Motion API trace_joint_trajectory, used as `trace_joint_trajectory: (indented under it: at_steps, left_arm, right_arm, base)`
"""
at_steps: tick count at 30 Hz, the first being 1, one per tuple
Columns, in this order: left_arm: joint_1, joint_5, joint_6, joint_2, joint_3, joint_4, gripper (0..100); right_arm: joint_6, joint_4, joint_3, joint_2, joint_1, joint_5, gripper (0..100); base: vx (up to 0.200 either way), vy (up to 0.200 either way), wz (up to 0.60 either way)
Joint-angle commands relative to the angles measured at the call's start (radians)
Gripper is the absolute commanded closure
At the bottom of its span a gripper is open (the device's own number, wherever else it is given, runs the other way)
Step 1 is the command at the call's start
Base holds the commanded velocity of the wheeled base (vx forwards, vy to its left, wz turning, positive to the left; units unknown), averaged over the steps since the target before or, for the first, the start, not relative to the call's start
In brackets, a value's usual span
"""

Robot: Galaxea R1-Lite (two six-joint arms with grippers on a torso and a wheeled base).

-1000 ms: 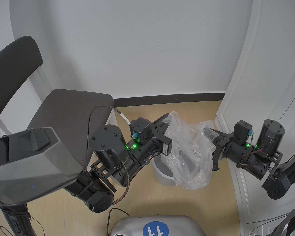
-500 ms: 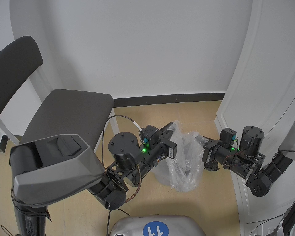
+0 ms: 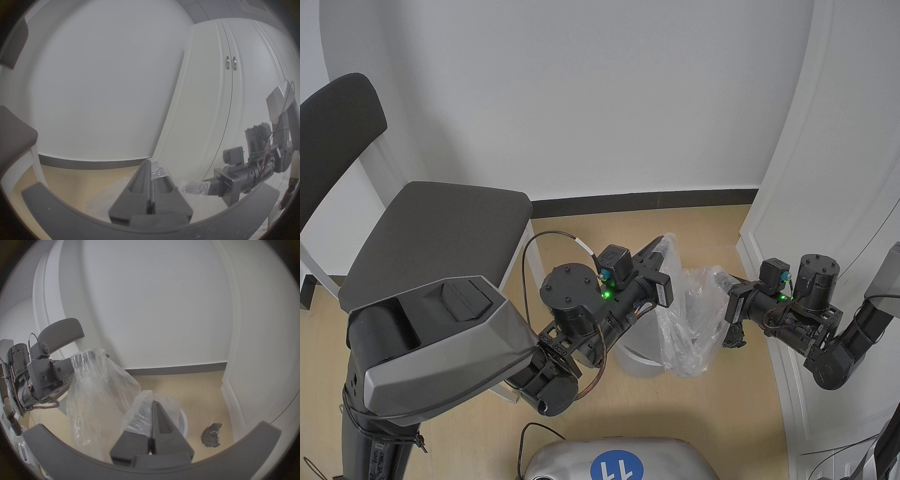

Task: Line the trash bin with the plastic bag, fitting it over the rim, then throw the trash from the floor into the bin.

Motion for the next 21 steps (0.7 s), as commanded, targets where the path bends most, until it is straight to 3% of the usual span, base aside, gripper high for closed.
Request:
trace_joint_trajectory:
  at_steps: [1,4,14,21]
  left_arm:
    - [0.004,0.000,-0.027,0.034,-0.038,0.001,100]
    - [0.006,-0.001,-0.081,0.083,-0.085,0.003,100]
    - [0.027,-0.004,-0.089,0.136,-0.133,0.007,100]
    - [0.087,-0.001,-0.086,0.178,-0.182,0.017,100]
  right_arm:
    - [-0.011,0.000,-0.001,-0.013,-0.022,0.001,100]
    - [-0.029,0.000,-0.001,-0.029,-0.039,0.001,100]
    - [-0.032,0.001,0.010,-0.055,-0.028,0.003,100]
    - [-0.032,-0.003,0.004,0.005,-0.010,0.004,100]
  base:
    - [0.000,0.000,0.00]
    - [0.000,0.000,0.00]
    - [0.000,0.000,0.00]
    - [0.000,0.000,0.00]
